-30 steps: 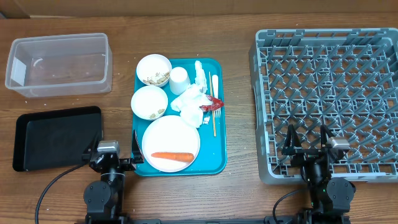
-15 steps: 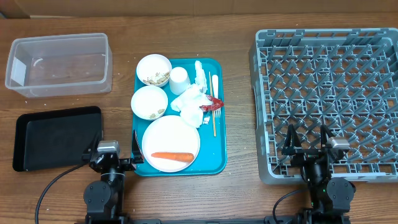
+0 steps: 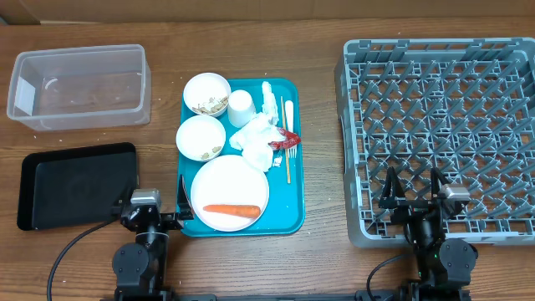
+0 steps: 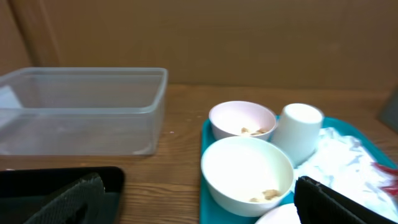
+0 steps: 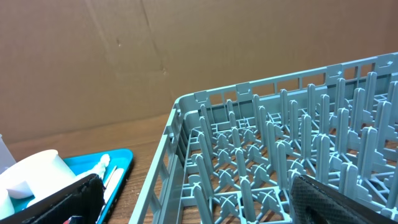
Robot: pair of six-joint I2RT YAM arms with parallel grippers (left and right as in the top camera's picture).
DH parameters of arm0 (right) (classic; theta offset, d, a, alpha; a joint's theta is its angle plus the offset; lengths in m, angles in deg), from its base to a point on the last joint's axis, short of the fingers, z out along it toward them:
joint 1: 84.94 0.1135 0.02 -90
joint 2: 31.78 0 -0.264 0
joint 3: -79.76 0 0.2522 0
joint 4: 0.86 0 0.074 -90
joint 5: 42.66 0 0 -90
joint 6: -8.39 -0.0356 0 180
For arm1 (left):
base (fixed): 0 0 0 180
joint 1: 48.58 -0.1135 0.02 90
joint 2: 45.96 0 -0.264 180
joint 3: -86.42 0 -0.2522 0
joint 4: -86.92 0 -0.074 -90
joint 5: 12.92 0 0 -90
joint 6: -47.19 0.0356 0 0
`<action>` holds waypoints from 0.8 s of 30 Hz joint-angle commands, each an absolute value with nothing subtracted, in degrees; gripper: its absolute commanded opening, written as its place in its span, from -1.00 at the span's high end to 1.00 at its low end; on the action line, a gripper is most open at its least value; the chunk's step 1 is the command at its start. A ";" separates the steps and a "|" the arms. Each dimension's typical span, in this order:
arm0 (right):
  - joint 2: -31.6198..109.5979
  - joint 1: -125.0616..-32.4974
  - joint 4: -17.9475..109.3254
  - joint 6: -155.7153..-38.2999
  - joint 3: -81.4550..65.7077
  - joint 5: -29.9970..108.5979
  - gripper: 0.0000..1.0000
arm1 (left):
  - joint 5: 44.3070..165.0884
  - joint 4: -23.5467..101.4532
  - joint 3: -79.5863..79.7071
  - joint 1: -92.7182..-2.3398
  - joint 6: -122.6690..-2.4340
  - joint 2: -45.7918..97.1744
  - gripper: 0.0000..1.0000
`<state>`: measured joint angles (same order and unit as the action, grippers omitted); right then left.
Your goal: Sort waste into correct bins and load items into the dishwasher rack
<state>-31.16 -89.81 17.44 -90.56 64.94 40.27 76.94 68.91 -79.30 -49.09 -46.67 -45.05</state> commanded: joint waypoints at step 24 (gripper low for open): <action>-31.62 -89.89 17.07 -90.32 65.53 40.47 -1.00 | 102.23 34.66 -37.03 -49.00 -60.16 -16.31 -1.00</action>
